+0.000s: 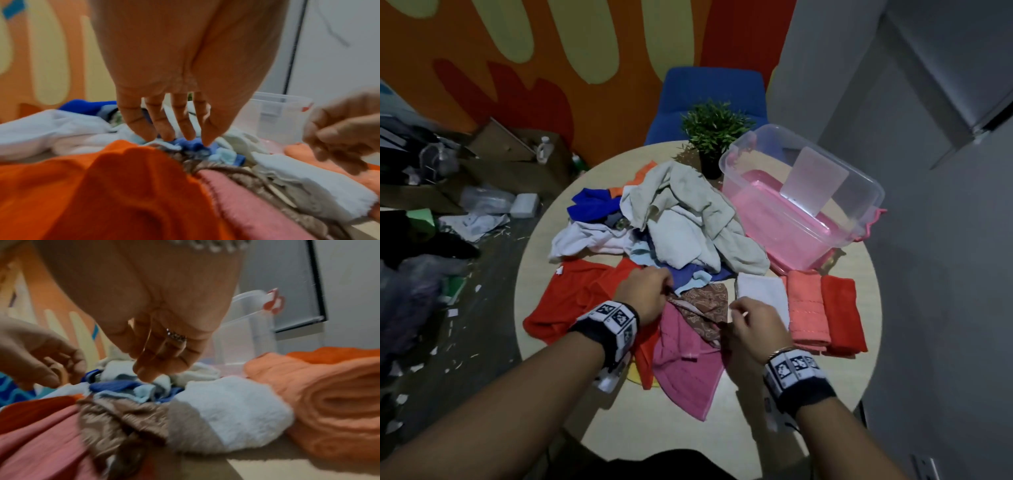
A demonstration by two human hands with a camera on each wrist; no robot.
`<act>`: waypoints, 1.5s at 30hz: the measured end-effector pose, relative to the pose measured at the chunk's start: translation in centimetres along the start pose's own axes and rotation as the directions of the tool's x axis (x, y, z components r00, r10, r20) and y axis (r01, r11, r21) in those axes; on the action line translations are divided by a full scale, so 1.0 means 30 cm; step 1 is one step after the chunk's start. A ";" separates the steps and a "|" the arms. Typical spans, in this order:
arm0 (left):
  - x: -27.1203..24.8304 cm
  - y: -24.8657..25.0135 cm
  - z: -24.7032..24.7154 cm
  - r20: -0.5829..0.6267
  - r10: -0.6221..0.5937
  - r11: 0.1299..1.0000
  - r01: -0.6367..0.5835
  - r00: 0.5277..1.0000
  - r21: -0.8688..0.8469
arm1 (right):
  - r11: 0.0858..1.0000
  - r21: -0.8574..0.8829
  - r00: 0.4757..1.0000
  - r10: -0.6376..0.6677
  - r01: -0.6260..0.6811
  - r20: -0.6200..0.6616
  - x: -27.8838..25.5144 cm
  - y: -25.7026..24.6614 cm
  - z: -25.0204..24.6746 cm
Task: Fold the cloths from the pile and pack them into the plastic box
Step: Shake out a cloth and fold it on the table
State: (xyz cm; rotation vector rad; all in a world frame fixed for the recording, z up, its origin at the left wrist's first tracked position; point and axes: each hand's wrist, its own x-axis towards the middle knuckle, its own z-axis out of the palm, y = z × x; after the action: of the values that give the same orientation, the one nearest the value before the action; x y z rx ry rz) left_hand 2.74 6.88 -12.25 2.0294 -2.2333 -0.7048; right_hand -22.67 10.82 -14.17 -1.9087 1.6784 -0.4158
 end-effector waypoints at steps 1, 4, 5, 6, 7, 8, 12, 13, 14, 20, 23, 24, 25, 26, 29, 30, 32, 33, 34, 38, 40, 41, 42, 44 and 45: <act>-0.016 -0.044 0.003 0.071 -0.038 0.999 0.035 0.997 0.039 | 1.000 -0.021 0.997 -0.008 0.010 0.074 -0.002 -0.031 0.041; -0.062 -0.129 0.032 0.283 -0.031 0.967 -0.043 0.958 0.251 | 0.991 -0.125 0.970 -0.012 0.044 0.244 0.000 -0.096 0.149; -0.070 -0.141 0.040 0.269 0.008 0.951 -0.091 0.963 0.297 | 0.987 -0.153 0.959 -0.013 0.059 0.283 -0.002 -0.113 0.177; -0.072 -0.150 0.043 0.229 0.052 0.938 -0.126 0.972 0.322 | 0.983 -0.170 0.950 -0.013 0.070 0.312 -0.005 -0.134 0.196; -0.069 -0.159 0.043 0.188 0.087 0.933 -0.147 0.978 0.329 | 0.981 -0.174 0.944 -0.021 0.083 0.329 -0.007 -0.152 0.210; -0.068 -0.166 0.038 0.161 0.109 0.933 -0.157 0.981 0.325 | 0.981 -0.169 0.942 -0.033 0.095 0.335 -0.009 -0.171 0.221; -0.062 -0.180 -0.008 -0.016 0.216 0.962 -0.210 0.976 0.175 | 0.983 -0.128 0.949 -0.086 0.130 0.304 0.001 -0.237 0.236; -0.058 -0.173 -0.027 -0.102 0.256 0.963 -0.245 0.961 0.109 | 0.987 -0.097 0.956 -0.096 0.128 0.277 0.006 -0.258 0.232; -0.056 -0.158 -0.053 -0.177 0.288 0.958 -0.286 0.941 0.033 | 0.992 -0.053 0.963 -0.094 0.111 0.254 0.009 -0.284 0.224; -0.059 -0.005 -0.271 -0.264 0.295 0.844 -0.380 0.918 -0.378 | 0.977 0.214 0.999 -0.014 0.022 -0.039 0.048 -0.453 0.105; -0.062 0.026 -0.353 -0.284 0.327 0.780 -0.427 0.901 -0.457 | 0.958 0.276 0.968 -0.004 0.075 -0.250 0.085 -0.498 0.018; -0.061 0.025 -0.372 -0.276 0.340 0.778 -0.434 0.899 -0.455 | 0.953 0.287 0.952 -0.008 0.100 -0.305 0.091 -0.510 -0.018; -0.061 0.021 -0.391 -0.265 0.356 0.785 -0.441 0.896 -0.435 | 0.948 0.301 0.937 0.006 0.106 -0.349 0.097 -0.516 -0.058; -0.059 0.011 -0.406 -0.250 0.365 0.803 -0.440 0.896 -0.402 | 0.941 0.323 0.924 0.028 0.104 -0.381 0.100 -0.521 -0.101; -0.051 -0.027 -0.449 -0.300 0.319 0.833 -0.417 0.899 -0.364 | 0.919 0.375 0.890 0.064 0.124 -0.451 0.099 -0.506 -0.228; -0.051 -0.039 -0.460 -0.347 0.286 0.838 -0.408 0.893 -0.361 | 0.919 0.366 0.877 0.052 0.144 -0.477 0.098 -0.496 -0.265; -0.050 -0.058 -0.483 -0.446 0.206 0.842 -0.390 0.871 -0.373 | 0.910 0.360 0.864 0.006 0.204 -0.503 0.094 -0.481 -0.329; -0.046 -0.068 -0.492 -0.482 0.159 0.832 -0.380 0.862 -0.404 | 0.897 0.382 0.870 -0.008 0.224 -0.492 0.091 -0.475 -0.352; -0.043 -0.075 -0.503 -0.502 0.111 0.817 -0.366 0.858 -0.446 | 0.881 0.405 0.878 -0.023 0.244 -0.478 0.088 -0.472 -0.374; -0.034 -0.084 -0.550 -0.569 -0.030 0.778 -0.338 0.822 -0.529 | 0.835 0.417 0.792 -0.036 0.359 -0.609 0.090 -0.453 -0.428; -0.037 -0.078 -0.568 -0.601 -0.077 0.775 -0.332 0.796 -0.538 | 0.816 0.402 0.742 -0.049 0.416 -0.669 0.093 -0.453 -0.443; -0.037 -0.077 -0.576 -0.616 -0.107 0.764 -0.332 0.780 -0.553 | 0.814 0.393 0.726 -0.052 0.428 -0.685 0.095 -0.455 -0.447; -0.036 -0.075 -0.583 -0.631 -0.144 0.742 -0.338 0.762 -0.579 | 0.810 0.396 0.717 -0.042 0.432 -0.696 0.097 -0.457 -0.451; -0.031 -0.069 -0.598 -0.655 -0.214 0.703 -0.351 0.725 -0.619 | 0.804 0.408 0.701 -0.015 0.432 -0.713 0.103 -0.463 -0.462; -0.031 -0.065 -0.604 -0.667 -0.245 0.695 -0.352 0.704 -0.627 | 0.801 0.406 0.693 -0.015 0.439 -0.720 0.102 -0.471 -0.469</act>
State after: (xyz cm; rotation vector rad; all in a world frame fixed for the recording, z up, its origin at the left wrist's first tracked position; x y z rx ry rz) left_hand 10.65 2.25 3.54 1.4257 -1.2442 -0.5168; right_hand -18.81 5.82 4.98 -1.5847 1.4369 -1.7198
